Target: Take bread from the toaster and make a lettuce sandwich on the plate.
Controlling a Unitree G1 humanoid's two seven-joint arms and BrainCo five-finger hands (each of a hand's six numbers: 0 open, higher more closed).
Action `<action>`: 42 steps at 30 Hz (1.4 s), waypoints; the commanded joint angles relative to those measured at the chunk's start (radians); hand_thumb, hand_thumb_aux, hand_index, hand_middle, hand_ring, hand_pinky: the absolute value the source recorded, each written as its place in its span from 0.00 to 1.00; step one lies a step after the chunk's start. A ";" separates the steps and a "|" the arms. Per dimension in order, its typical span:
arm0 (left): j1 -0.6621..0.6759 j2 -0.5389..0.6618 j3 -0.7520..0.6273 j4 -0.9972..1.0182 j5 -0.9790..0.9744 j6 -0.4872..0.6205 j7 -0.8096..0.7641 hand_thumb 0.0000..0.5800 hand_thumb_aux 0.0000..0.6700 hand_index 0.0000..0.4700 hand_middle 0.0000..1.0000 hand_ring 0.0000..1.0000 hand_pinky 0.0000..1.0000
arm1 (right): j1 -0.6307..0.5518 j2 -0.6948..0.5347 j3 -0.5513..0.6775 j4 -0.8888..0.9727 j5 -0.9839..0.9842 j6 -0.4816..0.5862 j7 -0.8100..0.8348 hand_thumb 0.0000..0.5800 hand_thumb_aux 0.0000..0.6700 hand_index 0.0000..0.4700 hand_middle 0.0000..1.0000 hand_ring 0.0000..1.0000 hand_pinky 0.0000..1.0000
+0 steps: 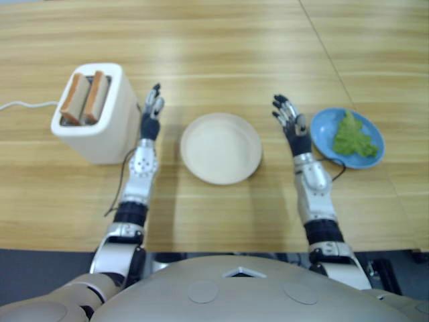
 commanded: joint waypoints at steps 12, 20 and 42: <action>0.000 -0.005 0.003 0.006 -0.014 0.011 -0.005 0.00 0.00 0.00 0.00 0.00 0.00 | -0.006 -0.002 -0.018 0.028 0.009 0.021 0.000 0.00 0.00 0.00 0.00 0.00 0.00; 0.088 0.174 0.114 -0.886 -0.139 0.311 -0.190 0.00 0.00 0.00 0.00 0.00 0.00 | 0.003 0.000 -0.020 0.030 0.006 0.018 -0.003 0.00 0.00 0.00 0.00 0.00 0.00; 0.365 0.668 0.225 -0.522 0.553 0.681 -0.184 0.00 0.00 0.00 0.00 0.00 0.00 | 0.026 0.012 -0.013 0.016 -0.001 0.013 -0.015 0.00 0.00 0.00 0.00 0.00 0.00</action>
